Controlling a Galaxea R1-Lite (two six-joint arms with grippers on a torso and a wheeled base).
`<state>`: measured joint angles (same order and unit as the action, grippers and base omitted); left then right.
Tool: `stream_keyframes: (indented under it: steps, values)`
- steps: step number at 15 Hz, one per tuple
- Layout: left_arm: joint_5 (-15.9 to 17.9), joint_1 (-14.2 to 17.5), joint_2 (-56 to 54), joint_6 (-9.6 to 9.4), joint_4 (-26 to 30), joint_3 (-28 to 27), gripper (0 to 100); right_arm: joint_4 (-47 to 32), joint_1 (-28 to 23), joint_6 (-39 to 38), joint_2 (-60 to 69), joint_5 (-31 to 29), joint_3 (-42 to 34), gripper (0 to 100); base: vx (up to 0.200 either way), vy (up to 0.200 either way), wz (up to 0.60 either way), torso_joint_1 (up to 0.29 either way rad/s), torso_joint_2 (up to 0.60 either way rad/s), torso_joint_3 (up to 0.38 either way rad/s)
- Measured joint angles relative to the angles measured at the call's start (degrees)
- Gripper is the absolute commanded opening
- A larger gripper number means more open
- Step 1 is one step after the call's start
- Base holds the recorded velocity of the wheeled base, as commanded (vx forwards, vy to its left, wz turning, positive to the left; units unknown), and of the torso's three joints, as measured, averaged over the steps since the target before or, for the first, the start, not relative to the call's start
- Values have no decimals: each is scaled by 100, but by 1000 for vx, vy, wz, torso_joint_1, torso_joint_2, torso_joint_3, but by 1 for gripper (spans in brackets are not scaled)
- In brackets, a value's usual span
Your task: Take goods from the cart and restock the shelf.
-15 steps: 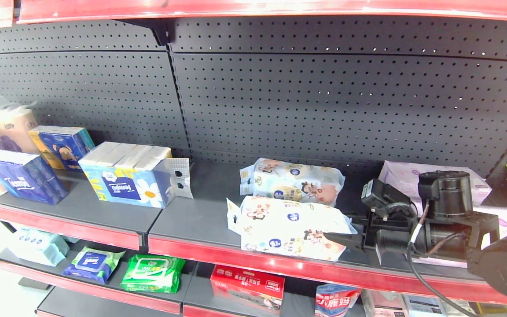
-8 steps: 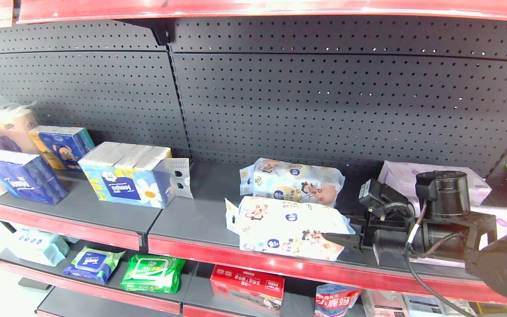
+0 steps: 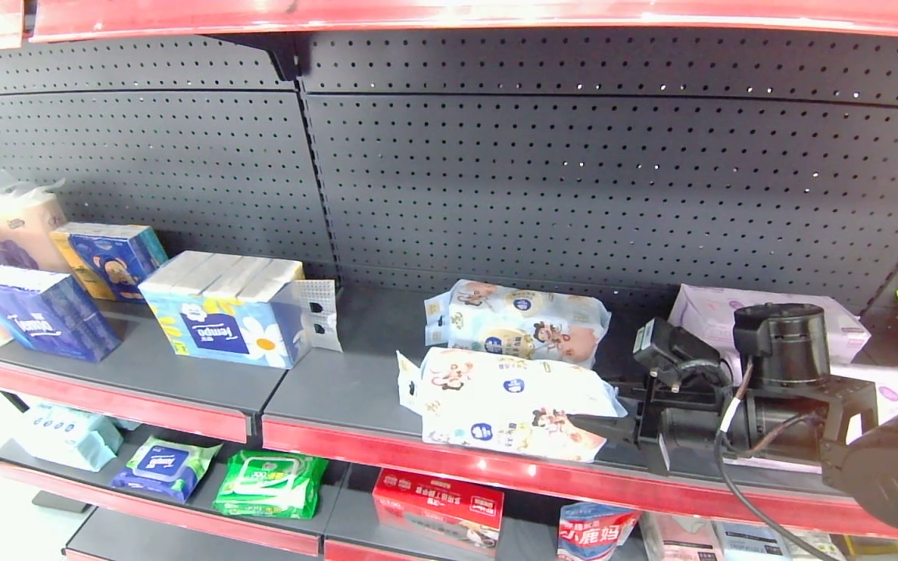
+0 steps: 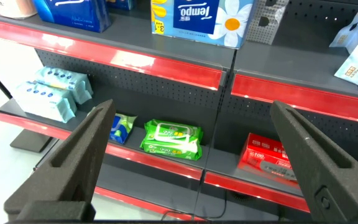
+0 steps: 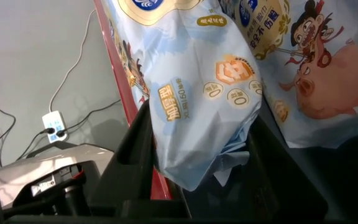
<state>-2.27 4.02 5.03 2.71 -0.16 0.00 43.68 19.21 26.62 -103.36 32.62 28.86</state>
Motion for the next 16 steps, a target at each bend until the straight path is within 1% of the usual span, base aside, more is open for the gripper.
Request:
stream_keyframes:
  steps: [6, 11, 16]
  values:
    - [0, 0, 0, 0, 0, 0, 100, -6, -17, -44, 0, 0, 5, 100, 0, 0, 0, 0, 0, 0]
    - [0, 0, 0, 0, 0, 0, 100, -5, -130, -410, 221, 24, -50, 100, 0, 0, 0, 0, 0, 0]
    - [0, 2, 0, 0, 0, 0, 100, 0, -380, -1086, 540, 28, -72, 100, 0, 0, 0, 0, 0, 0]
